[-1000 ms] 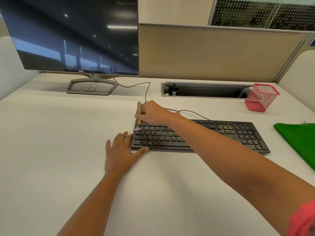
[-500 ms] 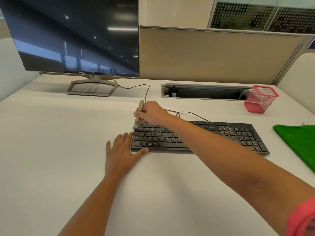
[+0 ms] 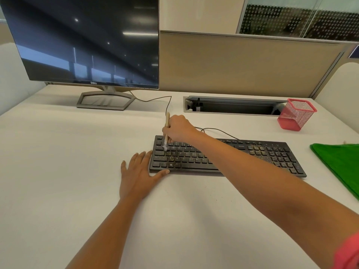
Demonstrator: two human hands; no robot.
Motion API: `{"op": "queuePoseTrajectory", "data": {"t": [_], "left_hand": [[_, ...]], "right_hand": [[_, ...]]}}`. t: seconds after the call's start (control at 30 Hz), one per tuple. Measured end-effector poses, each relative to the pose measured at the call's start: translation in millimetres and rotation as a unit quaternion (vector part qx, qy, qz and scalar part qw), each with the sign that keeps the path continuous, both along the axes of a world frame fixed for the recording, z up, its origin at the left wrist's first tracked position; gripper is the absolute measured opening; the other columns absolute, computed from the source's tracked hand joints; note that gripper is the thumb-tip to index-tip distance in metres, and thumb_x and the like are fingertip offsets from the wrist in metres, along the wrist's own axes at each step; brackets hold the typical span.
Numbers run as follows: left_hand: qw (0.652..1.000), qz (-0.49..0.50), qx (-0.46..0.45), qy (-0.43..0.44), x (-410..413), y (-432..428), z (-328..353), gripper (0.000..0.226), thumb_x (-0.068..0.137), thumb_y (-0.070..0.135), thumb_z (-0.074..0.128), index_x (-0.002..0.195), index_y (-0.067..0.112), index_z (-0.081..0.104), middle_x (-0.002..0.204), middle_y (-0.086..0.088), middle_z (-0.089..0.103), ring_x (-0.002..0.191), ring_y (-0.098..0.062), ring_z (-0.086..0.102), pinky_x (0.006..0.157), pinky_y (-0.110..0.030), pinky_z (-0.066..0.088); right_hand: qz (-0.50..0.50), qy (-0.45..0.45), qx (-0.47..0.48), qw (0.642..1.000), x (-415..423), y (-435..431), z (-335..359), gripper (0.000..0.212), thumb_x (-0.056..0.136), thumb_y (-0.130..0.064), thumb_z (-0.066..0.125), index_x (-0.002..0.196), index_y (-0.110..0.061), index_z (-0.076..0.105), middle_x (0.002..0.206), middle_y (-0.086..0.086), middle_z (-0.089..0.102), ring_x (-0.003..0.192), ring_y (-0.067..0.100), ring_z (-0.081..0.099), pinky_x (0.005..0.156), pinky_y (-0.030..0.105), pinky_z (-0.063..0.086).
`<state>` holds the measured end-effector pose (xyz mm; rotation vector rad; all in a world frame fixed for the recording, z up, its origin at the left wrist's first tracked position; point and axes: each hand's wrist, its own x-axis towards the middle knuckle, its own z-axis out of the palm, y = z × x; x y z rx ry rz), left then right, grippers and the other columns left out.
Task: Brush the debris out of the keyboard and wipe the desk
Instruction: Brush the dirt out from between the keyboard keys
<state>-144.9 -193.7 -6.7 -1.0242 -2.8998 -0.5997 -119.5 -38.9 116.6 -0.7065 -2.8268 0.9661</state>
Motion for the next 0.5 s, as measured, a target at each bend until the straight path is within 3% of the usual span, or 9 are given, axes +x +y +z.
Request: {"op": "queuePoseTrajectory", "data": {"t": [0.07, 0.23, 0.4, 0.5], "left_hand": [[1.000, -0.001, -0.002, 0.002, -0.2, -0.2, -0.2, 0.107, 0.059, 0.089, 0.009, 0.147, 0.030, 0.025, 0.152, 0.007, 0.029, 0.143, -0.012, 0.014, 0.116, -0.045, 0.005], [1.000, -0.001, -0.001, 0.004, 0.0, -0.6, 0.4, 0.106, 0.060, 0.089, 0.009, 0.147, 0.030, 0.025, 0.152, 0.007, 0.029, 0.143, -0.012, 0.014, 0.116, -0.045, 0.005], [1.000, 0.000, -0.003, -0.001, -0.2, -0.4, 0.2, 0.106, 0.059, 0.089, 0.009, 0.147, 0.031, 0.024, 0.153, 0.008, 0.028, 0.144, -0.011, 0.013, 0.116, -0.045, 0.004], [1.000, 0.000, 0.006, 0.008, -0.1, -0.6, -0.6, 0.105, 0.061, 0.089, 0.010, 0.146, 0.030, 0.027, 0.152, 0.007, 0.030, 0.143, -0.012, 0.016, 0.115, -0.046, 0.006]], "right_hand": [[0.002, -0.005, -0.009, 1.000, 1.0, 0.0, -0.6, 0.026, 0.090, -0.014, 0.051, 0.098, 0.007, 0.064, 0.098, 0.022, 0.067, 0.087, 0.034, 0.068, 0.083, 0.044, 0.055], [-0.058, 0.077, -0.043, 0.994, -2.6, 4.6, -0.9, 0.029, 0.093, -0.016, 0.051, 0.097, 0.008, 0.065, 0.096, 0.023, 0.068, 0.086, 0.035, 0.067, 0.082, 0.046, 0.055], [-0.013, 0.008, -0.024, 1.000, 1.9, -1.4, -6.7, 0.028, 0.093, -0.016, 0.050, 0.100, 0.008, 0.063, 0.099, 0.022, 0.067, 0.088, 0.034, 0.068, 0.083, 0.044, 0.055], [-0.001, 0.027, -0.023, 0.999, -0.1, -2.0, -2.1, 0.028, 0.092, -0.016, 0.050, 0.100, 0.007, 0.064, 0.098, 0.022, 0.068, 0.087, 0.034, 0.068, 0.083, 0.045, 0.055]]}}
